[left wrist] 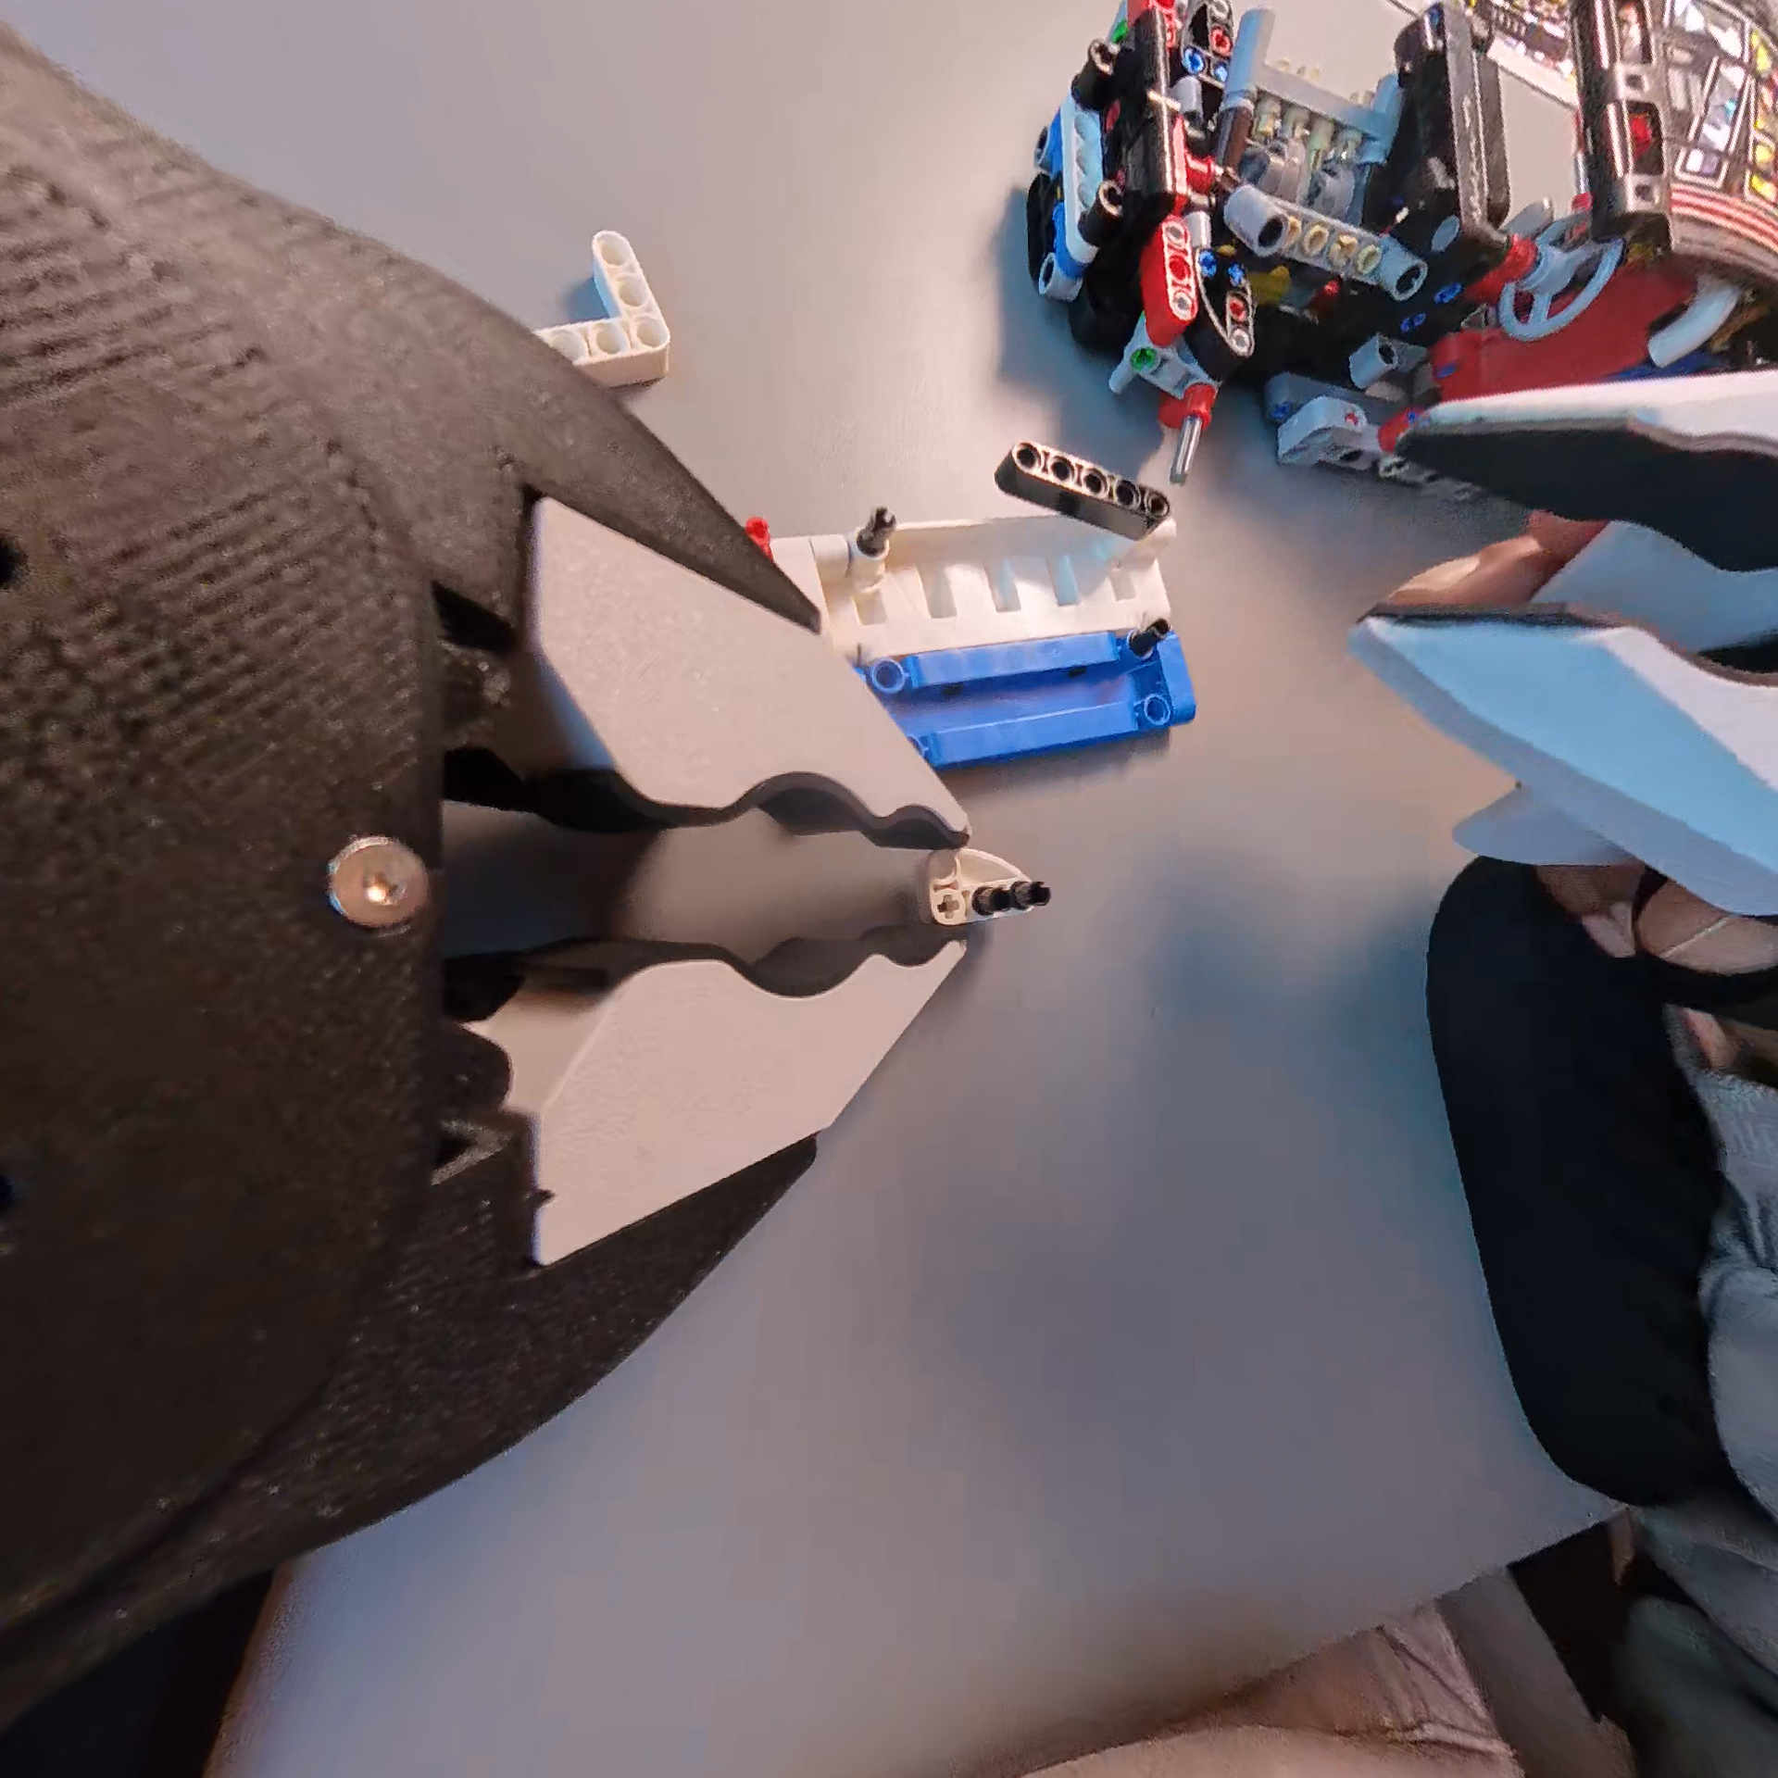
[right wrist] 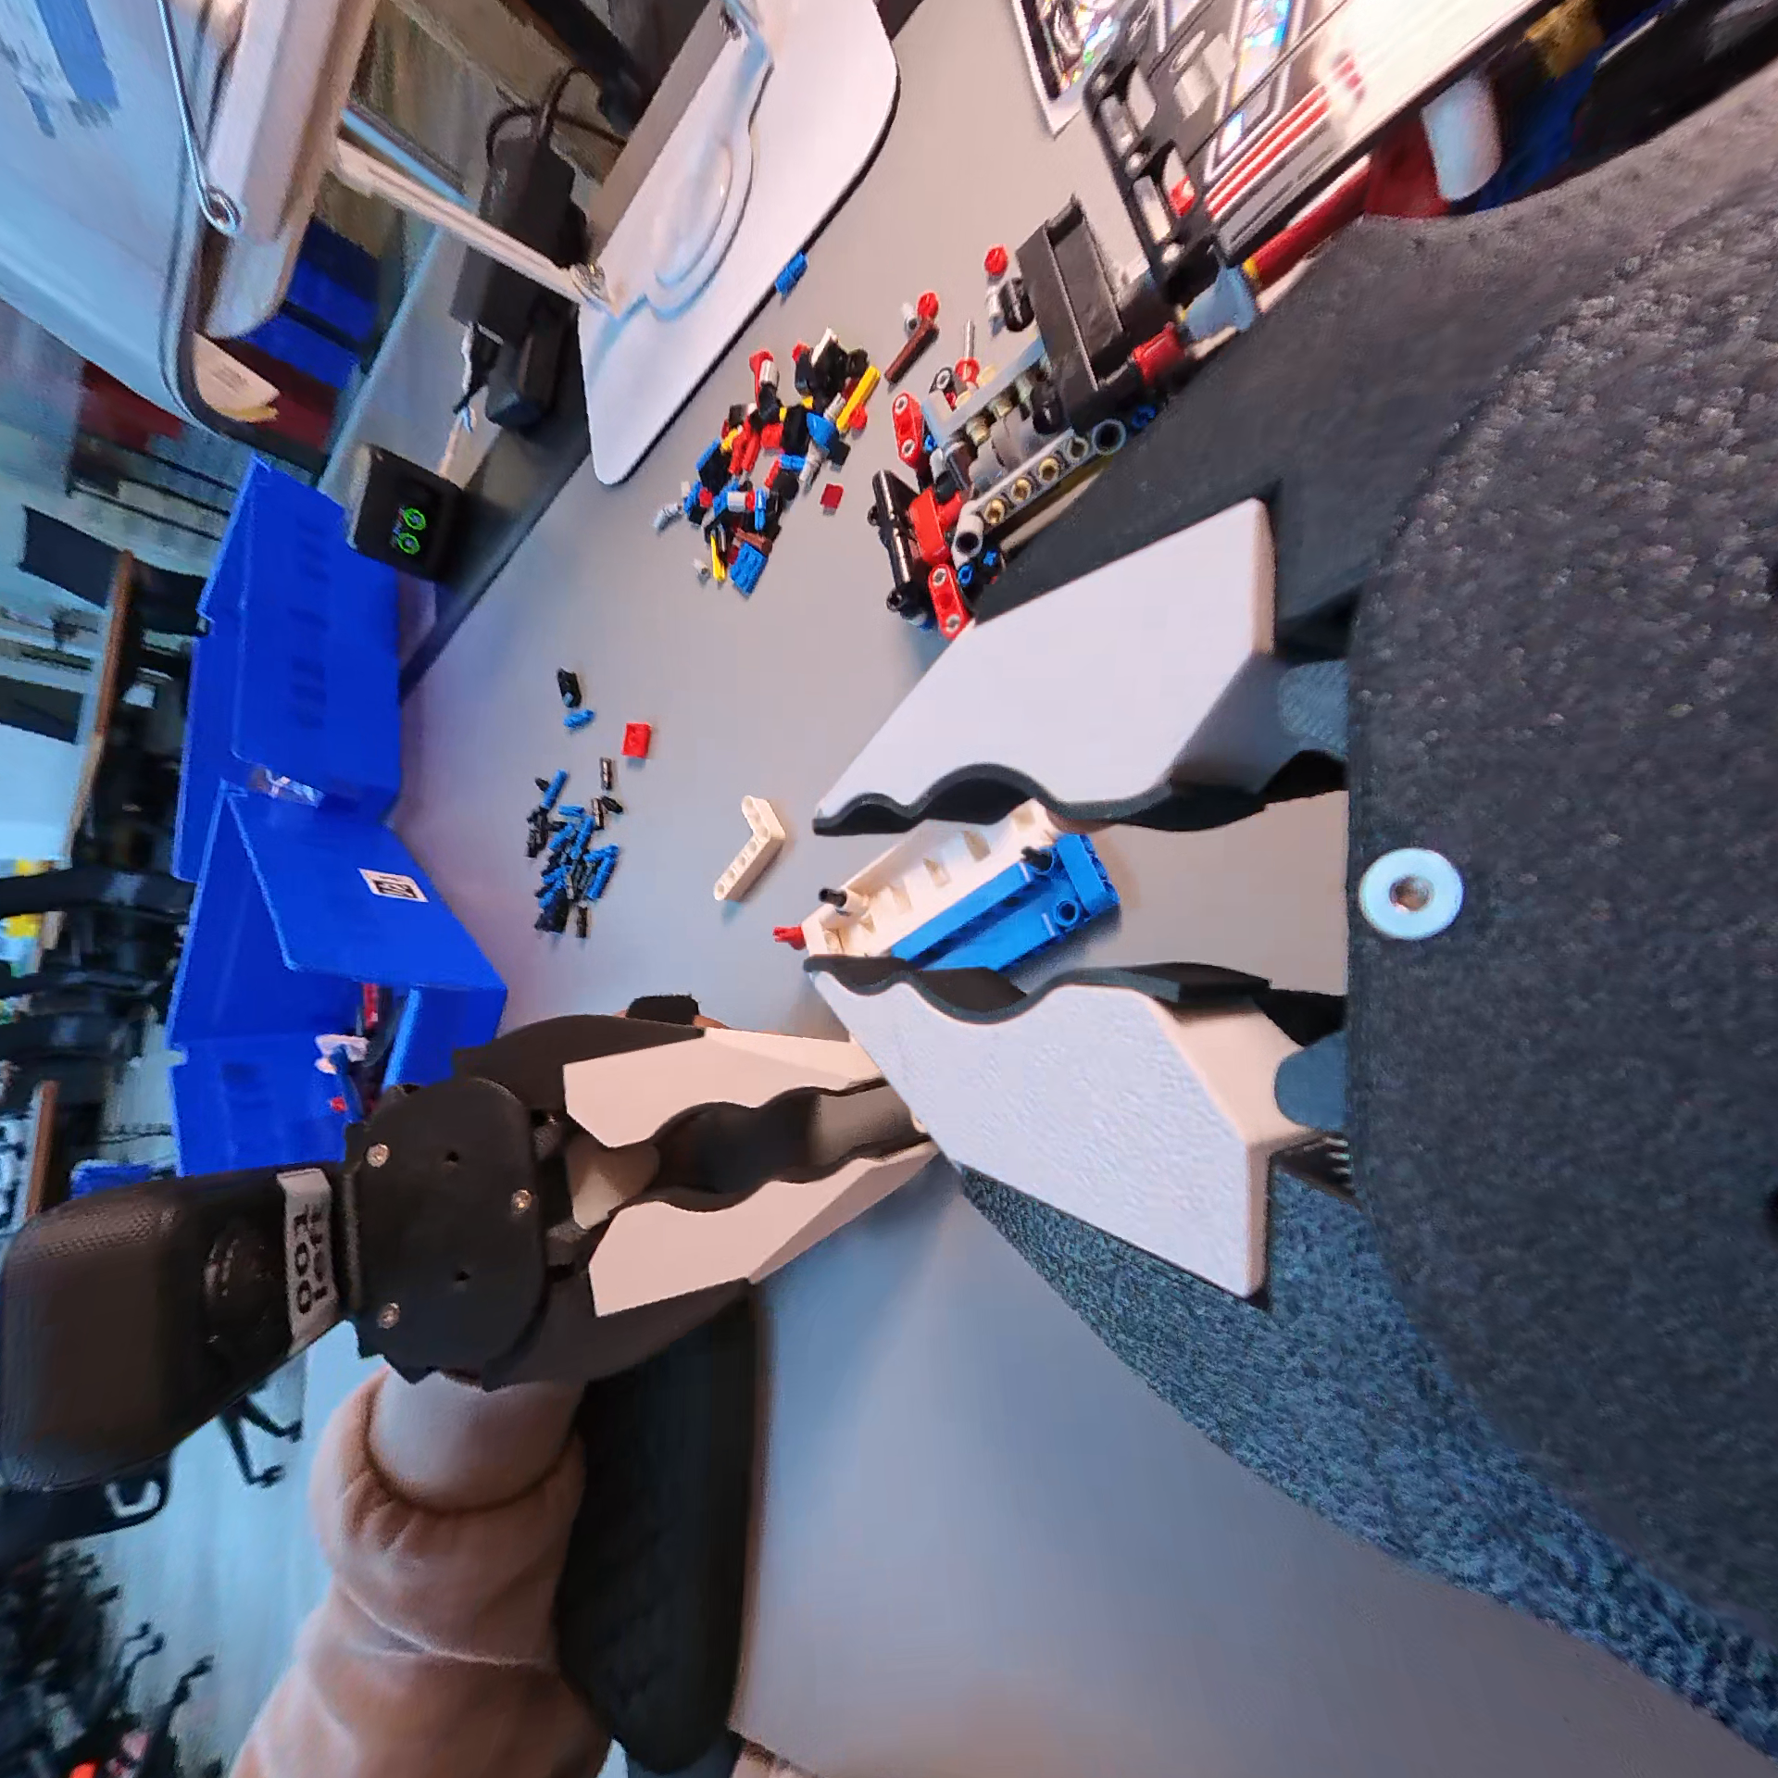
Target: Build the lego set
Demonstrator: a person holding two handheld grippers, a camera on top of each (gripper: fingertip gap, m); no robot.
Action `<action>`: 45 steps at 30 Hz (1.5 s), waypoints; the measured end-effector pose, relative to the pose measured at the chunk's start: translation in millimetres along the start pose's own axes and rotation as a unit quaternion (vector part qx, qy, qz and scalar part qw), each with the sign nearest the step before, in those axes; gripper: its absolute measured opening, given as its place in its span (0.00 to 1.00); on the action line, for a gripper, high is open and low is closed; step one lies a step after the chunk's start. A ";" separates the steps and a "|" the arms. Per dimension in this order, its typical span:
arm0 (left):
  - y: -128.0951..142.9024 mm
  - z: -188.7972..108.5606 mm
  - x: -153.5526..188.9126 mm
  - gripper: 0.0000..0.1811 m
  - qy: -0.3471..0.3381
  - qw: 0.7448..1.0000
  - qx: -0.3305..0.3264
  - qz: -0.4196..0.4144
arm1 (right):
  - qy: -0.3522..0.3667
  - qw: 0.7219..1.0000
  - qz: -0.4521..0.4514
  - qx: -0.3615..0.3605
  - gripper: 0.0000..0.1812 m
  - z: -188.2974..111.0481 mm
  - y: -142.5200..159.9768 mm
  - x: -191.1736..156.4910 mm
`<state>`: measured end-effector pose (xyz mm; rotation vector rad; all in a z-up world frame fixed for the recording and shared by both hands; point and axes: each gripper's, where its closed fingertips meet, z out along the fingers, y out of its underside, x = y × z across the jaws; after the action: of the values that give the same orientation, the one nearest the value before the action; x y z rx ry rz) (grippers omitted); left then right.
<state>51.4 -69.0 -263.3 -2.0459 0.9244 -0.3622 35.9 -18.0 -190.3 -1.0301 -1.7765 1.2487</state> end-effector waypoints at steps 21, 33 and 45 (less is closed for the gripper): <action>15.4 -9.2 -11.4 0.07 -0.049 0.998 -0.024 0.011 | 0.134 0.987 -0.044 0.074 0.06 -26.5 -17.8 24.4; 14.9 -9.8 -0.5 0.07 -0.018 0.999 -0.020 0.025 | 0.161 0.983 -0.045 0.071 0.05 -26.4 -15.5 32.5; 7.0 -0.5 8.4 0.07 -0.004 0.999 -0.031 0.033 | 0.175 0.981 -0.046 0.066 0.05 -26.2 -13.7 37.4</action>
<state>53.5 -78.0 -269.2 -2.0658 1.0062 -0.2939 40.6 22.8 -166.0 -1.0086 -1.4368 1.0395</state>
